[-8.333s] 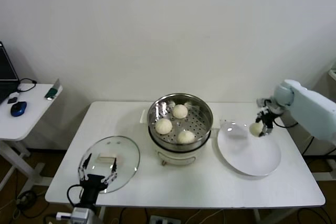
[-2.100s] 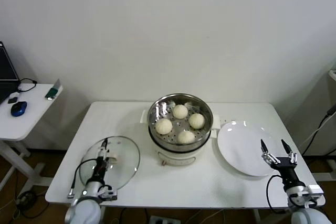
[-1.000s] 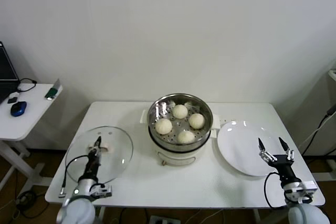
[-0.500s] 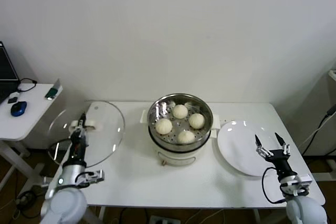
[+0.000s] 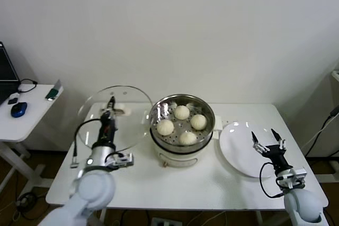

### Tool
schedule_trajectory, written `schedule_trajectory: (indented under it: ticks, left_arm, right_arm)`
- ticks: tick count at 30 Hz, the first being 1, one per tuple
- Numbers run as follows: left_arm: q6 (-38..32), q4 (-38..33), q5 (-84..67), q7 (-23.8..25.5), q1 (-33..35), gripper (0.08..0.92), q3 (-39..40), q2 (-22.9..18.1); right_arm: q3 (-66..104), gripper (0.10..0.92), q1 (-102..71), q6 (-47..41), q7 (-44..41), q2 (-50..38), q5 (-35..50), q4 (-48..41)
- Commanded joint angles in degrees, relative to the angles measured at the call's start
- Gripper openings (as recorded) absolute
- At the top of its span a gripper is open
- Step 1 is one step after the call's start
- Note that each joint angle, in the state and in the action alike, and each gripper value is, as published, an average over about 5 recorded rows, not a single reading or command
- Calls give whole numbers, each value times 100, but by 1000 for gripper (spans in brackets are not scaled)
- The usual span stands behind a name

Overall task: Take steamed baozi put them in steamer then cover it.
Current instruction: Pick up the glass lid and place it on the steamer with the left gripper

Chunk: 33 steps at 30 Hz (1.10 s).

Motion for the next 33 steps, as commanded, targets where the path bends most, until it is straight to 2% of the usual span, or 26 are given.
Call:
schedule_trajectory:
  ticks: [1,9,16,23,33]
  left_arm:
    - [446,651,1009,1162,-1419,150,1592,-1244]
    - [446,1567,1187,1055,-1648,150,1812,-2365]
    - [446,2167,1227,1045,-1882,150,1955,-2927]
    - [446,2580,1178,886,-1958,150,1983,-3209]
    - [446,2965,1201,846,-1989,150,1979,-3241]
  right_arm:
    - [-94,823,145,3,16,-72,-93,-174]
    - [118,823,-8,57,8,-32,-219,-207]
    - [319,823,-158,89,-4,32,-264,-180]
    - [448,823,-235,145,-21,78,-308,-178]
    - [473,823,-234,214,-79,101,-384,-237]
